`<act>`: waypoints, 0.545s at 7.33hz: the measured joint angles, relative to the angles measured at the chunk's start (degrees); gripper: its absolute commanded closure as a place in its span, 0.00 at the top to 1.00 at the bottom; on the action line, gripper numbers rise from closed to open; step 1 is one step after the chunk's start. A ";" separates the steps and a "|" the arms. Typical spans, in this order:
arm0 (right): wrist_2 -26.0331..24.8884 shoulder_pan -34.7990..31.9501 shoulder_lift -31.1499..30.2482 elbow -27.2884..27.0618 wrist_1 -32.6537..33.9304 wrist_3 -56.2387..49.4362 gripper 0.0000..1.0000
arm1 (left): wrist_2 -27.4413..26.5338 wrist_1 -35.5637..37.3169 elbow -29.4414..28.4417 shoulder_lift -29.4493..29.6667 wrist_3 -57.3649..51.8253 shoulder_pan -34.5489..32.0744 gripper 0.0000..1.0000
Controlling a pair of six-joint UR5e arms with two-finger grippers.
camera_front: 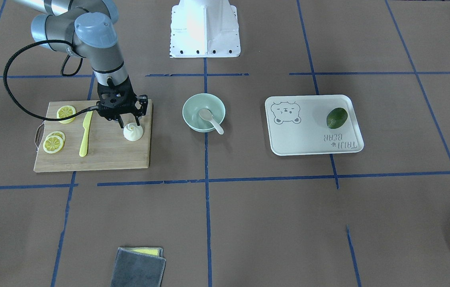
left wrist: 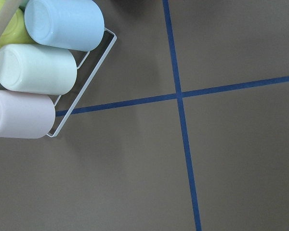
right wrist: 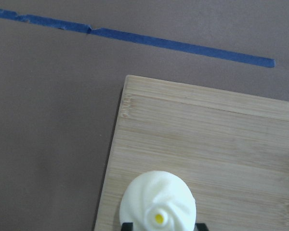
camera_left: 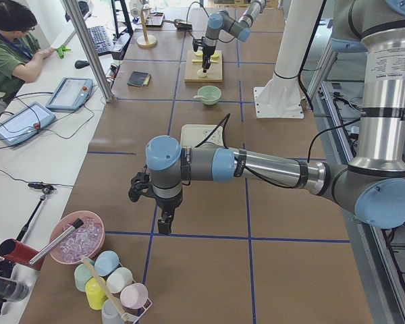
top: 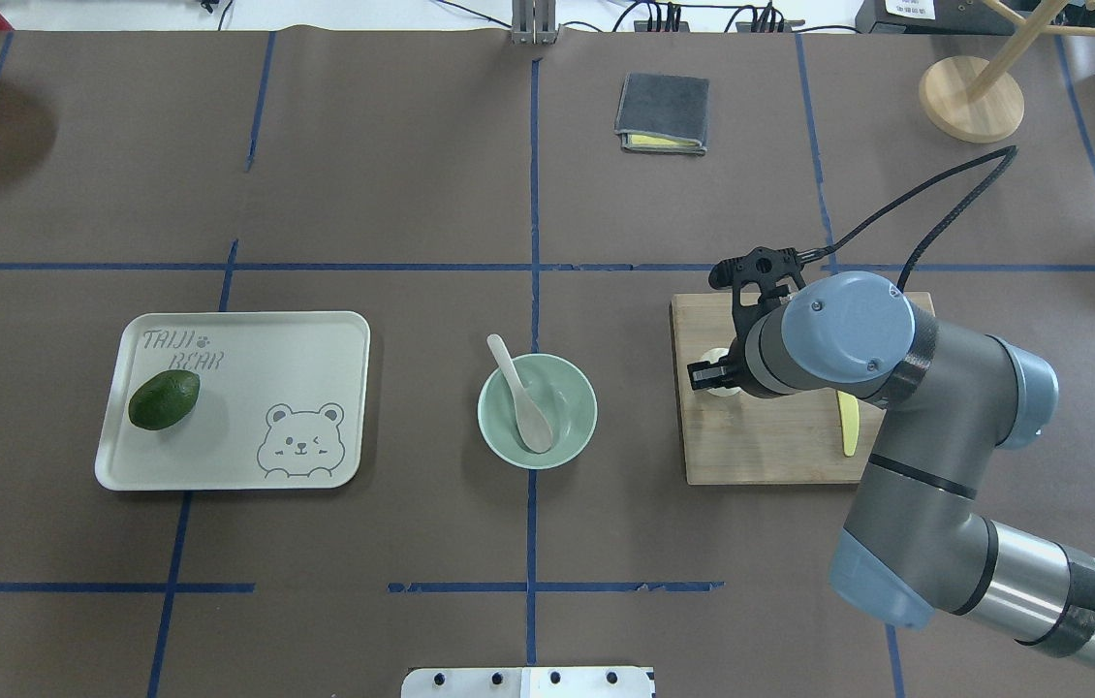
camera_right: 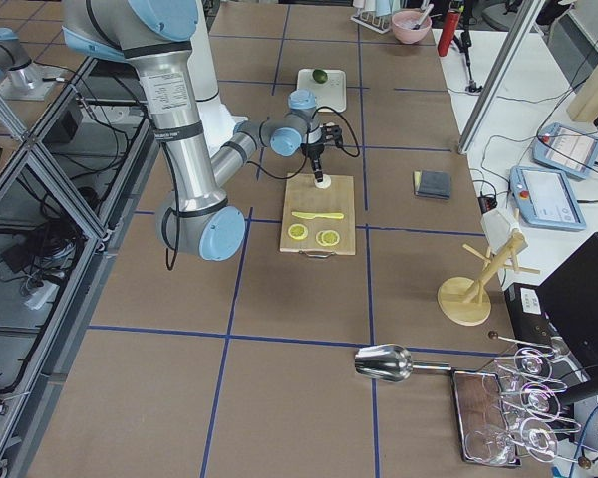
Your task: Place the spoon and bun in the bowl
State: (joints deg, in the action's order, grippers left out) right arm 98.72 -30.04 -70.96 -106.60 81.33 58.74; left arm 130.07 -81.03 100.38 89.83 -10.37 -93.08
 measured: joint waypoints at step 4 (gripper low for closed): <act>-1.28 0.06 1.28 0.64 0.05 0.12 0.00 | 0.00 0.00 0.24 0.00 -0.01 0.00 1.00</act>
State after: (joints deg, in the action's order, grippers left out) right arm 97.44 -29.97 -69.68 -105.95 81.38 58.86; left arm 130.08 -81.03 100.62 89.83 -10.37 -93.08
